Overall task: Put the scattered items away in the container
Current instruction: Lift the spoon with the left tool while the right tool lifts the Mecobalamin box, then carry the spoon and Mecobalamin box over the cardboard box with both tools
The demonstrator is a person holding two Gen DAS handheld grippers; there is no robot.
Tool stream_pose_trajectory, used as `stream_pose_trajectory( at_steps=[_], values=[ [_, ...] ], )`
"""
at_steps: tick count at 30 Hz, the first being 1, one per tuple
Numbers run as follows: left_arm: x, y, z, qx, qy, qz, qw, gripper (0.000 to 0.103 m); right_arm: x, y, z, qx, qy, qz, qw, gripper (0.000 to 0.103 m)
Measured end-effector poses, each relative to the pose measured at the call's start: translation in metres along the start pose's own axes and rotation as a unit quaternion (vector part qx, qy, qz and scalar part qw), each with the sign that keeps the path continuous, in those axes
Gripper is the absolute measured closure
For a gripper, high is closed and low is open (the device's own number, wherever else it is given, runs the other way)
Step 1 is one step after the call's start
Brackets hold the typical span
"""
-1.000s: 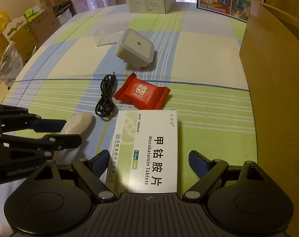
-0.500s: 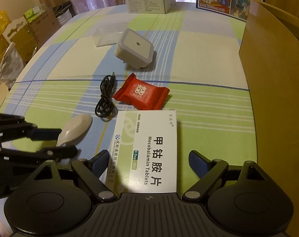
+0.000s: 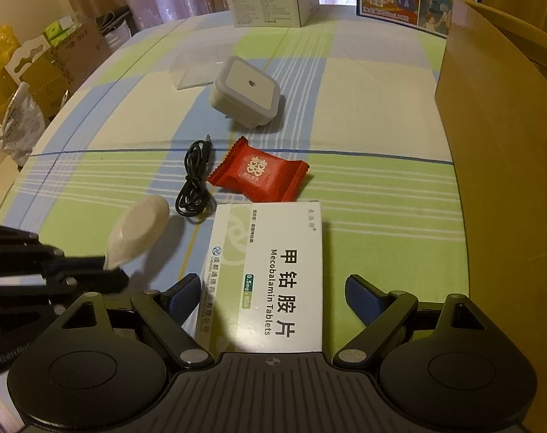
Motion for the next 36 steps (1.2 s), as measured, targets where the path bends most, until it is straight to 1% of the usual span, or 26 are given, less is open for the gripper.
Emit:
stream_pose_trajectory(
  at_steps=[6, 10, 12, 13, 15, 22, 26, 31, 36],
  values=[
    [0.0, -0.002, 0.007, -0.01, -0.003, -0.005, 0.9999, 0.1, -0.001, 0.001, 0.002, -0.007, 0.003, 0.002, 1.0, 0.018],
    [-0.001, -0.002, 0.009, -0.014, -0.003, -0.007, 0.9999, 0.1, 0.001, 0.002, 0.005, -0.017, 0.008, 0.004, 1.0, 0.02],
    [-0.002, -0.002, 0.01, -0.015, -0.003, -0.008, 0.9999, 0.1, 0.001, 0.003, 0.006, -0.023, 0.012, 0.004, 1.0, 0.024],
    [-0.001, -0.002, 0.01, -0.015, -0.003, -0.009, 0.9998, 0.1, 0.001, 0.003, 0.007, -0.027, 0.014, 0.004, 1.0, 0.034],
    [-0.002, -0.002, 0.011, -0.017, -0.003, -0.011, 0.9998, 0.1, -0.001, 0.001, 0.008, -0.034, 0.025, 0.0, 0.999, 0.035],
    [-0.008, -0.006, 0.008, -0.015, 0.001, -0.022, 0.9997, 0.1, -0.014, -0.009, 0.006, -0.019, 0.026, -0.037, 0.999, 0.035],
    [-0.018, -0.011, 0.002, -0.014, 0.004, -0.038, 0.9992, 0.1, -0.028, -0.017, 0.005, -0.013, 0.026, -0.064, 0.998, 0.035],
    [-0.036, -0.017, -0.011, -0.003, 0.005, -0.06, 0.9982, 0.1, -0.055, -0.023, 0.003, -0.007, 0.028, -0.102, 0.994, 0.035],
    [-0.048, -0.024, -0.028, 0.011, 0.002, -0.072, 0.9974, 0.1, -0.088, -0.017, -0.003, 0.0, 0.035, -0.132, 0.991, 0.035]
  ],
)
Point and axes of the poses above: each gripper's, at about its wrist camera, not at the fingertips, and x roughly the way its jaws point, z to its left, y to its underside, the point moved 7 cm from there along x, roughly the way its jaws point, and after that the axes turned 12 degrees about y, right-handed, at the moved point
